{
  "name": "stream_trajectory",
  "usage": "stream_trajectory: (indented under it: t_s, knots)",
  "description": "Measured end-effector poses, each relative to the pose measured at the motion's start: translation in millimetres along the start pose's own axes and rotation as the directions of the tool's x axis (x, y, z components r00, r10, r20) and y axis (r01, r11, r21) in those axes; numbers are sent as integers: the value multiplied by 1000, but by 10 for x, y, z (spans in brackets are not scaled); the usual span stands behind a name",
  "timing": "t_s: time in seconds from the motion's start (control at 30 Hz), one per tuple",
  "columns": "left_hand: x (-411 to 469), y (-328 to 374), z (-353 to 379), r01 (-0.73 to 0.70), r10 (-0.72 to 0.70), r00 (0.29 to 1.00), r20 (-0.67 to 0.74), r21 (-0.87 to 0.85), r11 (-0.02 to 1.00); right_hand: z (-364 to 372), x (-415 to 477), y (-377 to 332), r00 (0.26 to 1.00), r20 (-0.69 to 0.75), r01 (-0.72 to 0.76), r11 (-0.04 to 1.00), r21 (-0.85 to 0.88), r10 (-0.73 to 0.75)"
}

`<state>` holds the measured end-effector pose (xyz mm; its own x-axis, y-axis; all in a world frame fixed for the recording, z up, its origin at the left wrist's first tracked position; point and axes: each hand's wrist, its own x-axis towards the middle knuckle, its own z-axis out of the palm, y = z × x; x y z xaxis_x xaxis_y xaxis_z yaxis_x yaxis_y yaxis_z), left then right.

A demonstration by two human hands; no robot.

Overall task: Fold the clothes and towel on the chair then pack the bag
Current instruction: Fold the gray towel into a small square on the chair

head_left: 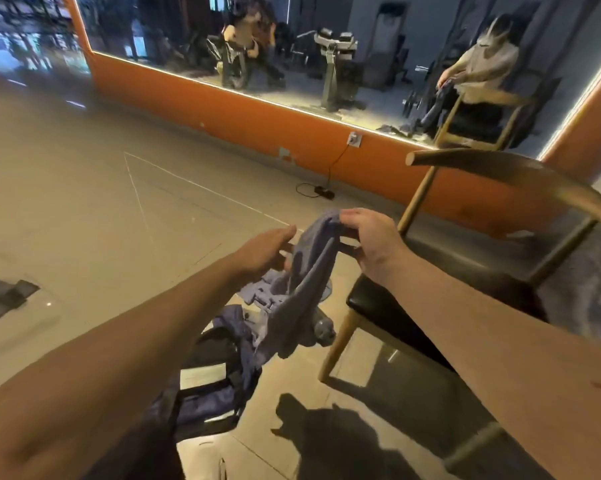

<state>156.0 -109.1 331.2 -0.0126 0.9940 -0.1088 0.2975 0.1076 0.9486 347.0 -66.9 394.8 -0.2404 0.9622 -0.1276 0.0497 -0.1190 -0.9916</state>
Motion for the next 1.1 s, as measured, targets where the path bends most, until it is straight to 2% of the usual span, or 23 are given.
stream_trajectory:
  t_s: [0.13, 0.23, 0.3, 0.47, 0.57, 0.67, 0.73, 0.8, 0.93, 1.03, 1.1]
  knots:
    - [-245, 0, 559, 179, -189, 971, 148, 76, 981, -462, -576, 146, 996, 69, -60, 992, 114, 52]
    - [-394, -9, 986, 264, -257, 945, 201, -4, 965, -812, -873, 284, 994, 89, -77, 977, 197, 61]
    - [-461, 0, 1211, 244, -236, 943, 233, -8, 970, -1084, -1004, 425, 997, 64, -59, 976, 207, 47]
    - [-421, 104, 1607, 125, -168, 966, 196, 214, 969, -1792, -1229, 747, 998, -1, -69, 983, 171, 71]
    - [-375, 328, 1837, 93, -133, 976, 169, 227, 970, -2182, -1289, 944, 993, -16, -111, 974, 200, 116]
    - [-291, 590, 2094, 16, -75, 982, 175, 317, 948, -2504, -1360, 1115, 983, 3, -181, 966, 183, 183]
    - [-229, 766, 2261, -36, -25, 986, 167, 355, 934, -2669, -1415, 1173, 979, -22, -197, 975, 100, 200]
    - [-158, 923, 2414, -73, 24, 990, 136, 364, 929, -2782, -1458, 1196, 977, -59, -208, 976, -71, 204]
    - [-59, 1203, 2663, -49, 14, 993, 116, 300, 953, -2874, -1478, 1127, 973, -122, -229, 893, -388, 196]
    - [-12, 1343, 2792, -49, 21, 995, 102, 282, 958, -2833, -1527, 957, 976, -215, -139, 877, -460, 42]
    - [6, 1410, 2867, -30, 14, 998, 63, 264, 964, -2763, -1555, 865, 978, -194, -31, 879, -476, -70]
